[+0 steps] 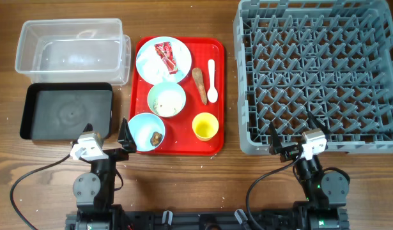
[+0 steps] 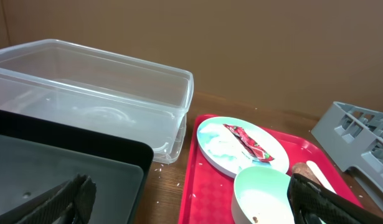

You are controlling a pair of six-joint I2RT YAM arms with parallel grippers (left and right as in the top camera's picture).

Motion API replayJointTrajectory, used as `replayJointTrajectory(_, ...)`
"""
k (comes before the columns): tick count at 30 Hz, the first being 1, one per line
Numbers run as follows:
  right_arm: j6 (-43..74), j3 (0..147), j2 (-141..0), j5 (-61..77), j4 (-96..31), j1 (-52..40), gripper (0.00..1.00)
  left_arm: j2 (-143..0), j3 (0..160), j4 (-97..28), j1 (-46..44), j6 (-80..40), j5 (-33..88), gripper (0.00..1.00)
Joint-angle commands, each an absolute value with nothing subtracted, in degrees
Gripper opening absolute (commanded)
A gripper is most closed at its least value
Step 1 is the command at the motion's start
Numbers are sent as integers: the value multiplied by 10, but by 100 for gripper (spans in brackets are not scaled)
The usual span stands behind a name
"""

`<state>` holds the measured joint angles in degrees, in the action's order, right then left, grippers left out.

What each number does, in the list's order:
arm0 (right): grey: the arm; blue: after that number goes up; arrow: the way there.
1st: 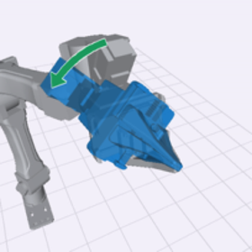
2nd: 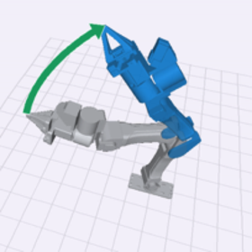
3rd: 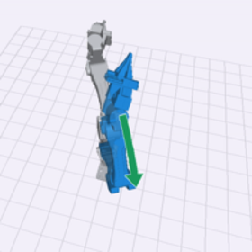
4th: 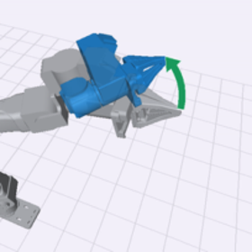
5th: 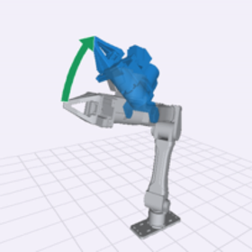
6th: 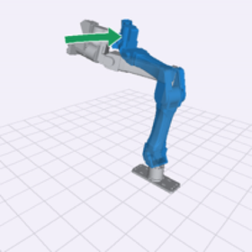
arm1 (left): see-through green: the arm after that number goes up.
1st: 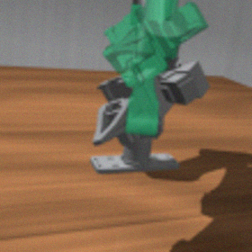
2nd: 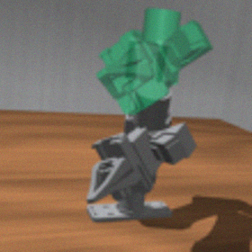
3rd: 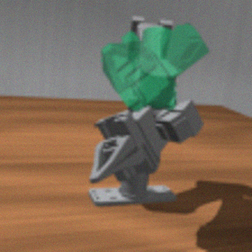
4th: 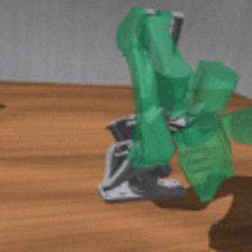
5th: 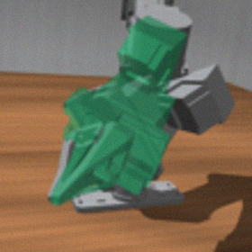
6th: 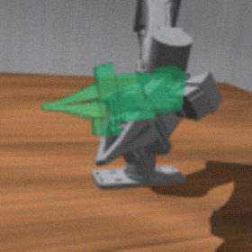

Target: Sort waste into correct bins and load items into the dishwasher rack

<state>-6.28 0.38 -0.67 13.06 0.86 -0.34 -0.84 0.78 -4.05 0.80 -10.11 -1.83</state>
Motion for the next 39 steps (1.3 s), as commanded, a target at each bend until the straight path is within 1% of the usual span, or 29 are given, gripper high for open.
replayJointTrajectory(1,-60,3,-8,138,12,-6,100,-6,4,-39,11,-93,-24,100)
replayJointTrajectory(39,-60,3,-8,138,12,-6,100,-6,4,-39,11,-93,-24,100)
